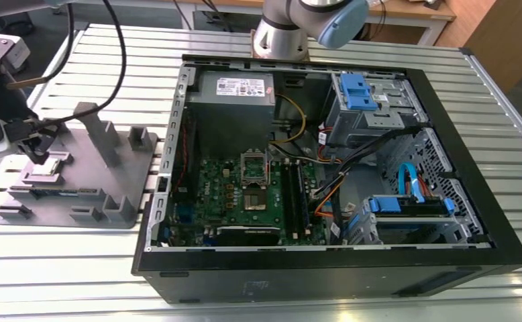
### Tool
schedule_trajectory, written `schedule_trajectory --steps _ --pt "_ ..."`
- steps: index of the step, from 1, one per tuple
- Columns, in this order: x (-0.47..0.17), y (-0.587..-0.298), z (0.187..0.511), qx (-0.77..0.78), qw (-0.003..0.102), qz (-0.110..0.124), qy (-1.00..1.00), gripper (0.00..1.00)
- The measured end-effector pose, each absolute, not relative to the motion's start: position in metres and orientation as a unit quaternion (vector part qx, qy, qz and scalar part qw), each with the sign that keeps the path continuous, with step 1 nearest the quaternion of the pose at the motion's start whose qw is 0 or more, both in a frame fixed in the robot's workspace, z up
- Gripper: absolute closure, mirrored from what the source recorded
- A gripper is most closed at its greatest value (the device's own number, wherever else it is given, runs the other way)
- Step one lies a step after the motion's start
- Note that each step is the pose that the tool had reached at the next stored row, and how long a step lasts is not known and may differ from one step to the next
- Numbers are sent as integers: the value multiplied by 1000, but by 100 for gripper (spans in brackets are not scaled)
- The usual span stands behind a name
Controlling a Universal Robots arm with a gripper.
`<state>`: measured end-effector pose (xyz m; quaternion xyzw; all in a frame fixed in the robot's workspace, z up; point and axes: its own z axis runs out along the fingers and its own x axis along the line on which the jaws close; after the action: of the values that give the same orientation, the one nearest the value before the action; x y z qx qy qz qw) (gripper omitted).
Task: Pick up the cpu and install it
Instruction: 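Pick up the cpu and move it towards the insertion slot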
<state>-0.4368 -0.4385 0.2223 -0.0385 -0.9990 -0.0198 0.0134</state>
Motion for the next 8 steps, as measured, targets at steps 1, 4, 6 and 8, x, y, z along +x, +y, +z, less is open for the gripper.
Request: schedule_trajectory --steps 1,4,6,8 --pt "-437 -438 221 -38 13 -20 -999 89" --pt "-440 -436 217 -38 13 -19 -999 89" --pt "-442 -433 215 -38 13 -19 -999 89" --pt "-445 -431 213 -38 13 -19 -999 89"
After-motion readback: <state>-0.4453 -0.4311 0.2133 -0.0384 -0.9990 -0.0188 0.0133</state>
